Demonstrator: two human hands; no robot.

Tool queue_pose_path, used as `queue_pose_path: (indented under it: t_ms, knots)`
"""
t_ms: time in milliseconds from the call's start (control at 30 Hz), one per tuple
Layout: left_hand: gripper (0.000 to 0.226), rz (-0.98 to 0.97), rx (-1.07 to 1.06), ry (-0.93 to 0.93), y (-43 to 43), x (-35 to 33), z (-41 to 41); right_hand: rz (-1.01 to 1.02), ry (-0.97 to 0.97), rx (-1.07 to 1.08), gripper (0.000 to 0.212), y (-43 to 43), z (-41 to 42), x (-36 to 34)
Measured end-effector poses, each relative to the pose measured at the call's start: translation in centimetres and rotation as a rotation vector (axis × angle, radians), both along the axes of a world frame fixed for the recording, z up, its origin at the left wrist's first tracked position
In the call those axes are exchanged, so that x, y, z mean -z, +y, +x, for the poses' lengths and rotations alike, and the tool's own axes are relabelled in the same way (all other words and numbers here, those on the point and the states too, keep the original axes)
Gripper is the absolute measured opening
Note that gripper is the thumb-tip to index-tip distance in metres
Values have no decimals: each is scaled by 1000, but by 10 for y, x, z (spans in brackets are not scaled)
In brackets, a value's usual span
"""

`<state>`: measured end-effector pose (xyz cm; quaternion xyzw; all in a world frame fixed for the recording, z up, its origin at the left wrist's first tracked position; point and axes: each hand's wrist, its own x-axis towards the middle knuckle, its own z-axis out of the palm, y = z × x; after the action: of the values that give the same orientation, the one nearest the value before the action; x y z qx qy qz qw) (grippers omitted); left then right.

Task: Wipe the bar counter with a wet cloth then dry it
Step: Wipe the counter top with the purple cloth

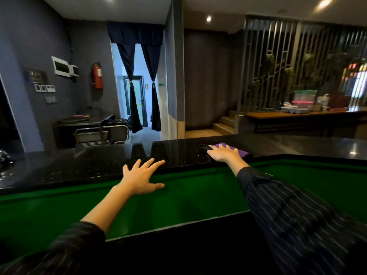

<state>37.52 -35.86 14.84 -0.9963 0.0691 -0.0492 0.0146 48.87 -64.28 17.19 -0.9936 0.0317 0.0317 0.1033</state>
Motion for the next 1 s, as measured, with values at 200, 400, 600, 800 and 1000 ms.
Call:
queue_pose_path:
  t_ms: [200, 400, 600, 800, 1000]
  knots:
    - [49, -190, -97, 124, -8, -14, 20, -64, 15, -134, 61, 66, 16, -8]
    - [49, -157, -173, 123, -16, -15, 41, -69, 1, -528, 57, 78, 12, -3]
    - [47, -130, -163, 39, -20, -8, 42, -19, 42, -318, 63, 10, 84, -4]
    - [49, -115, -160, 15, -16, -4, 50, -71, 93, -238, 71, 68, 114, -10]
    - [64, -209, -143, -88, -12, -1, 45, -85, 24, -535, 64, 157, 53, -5]
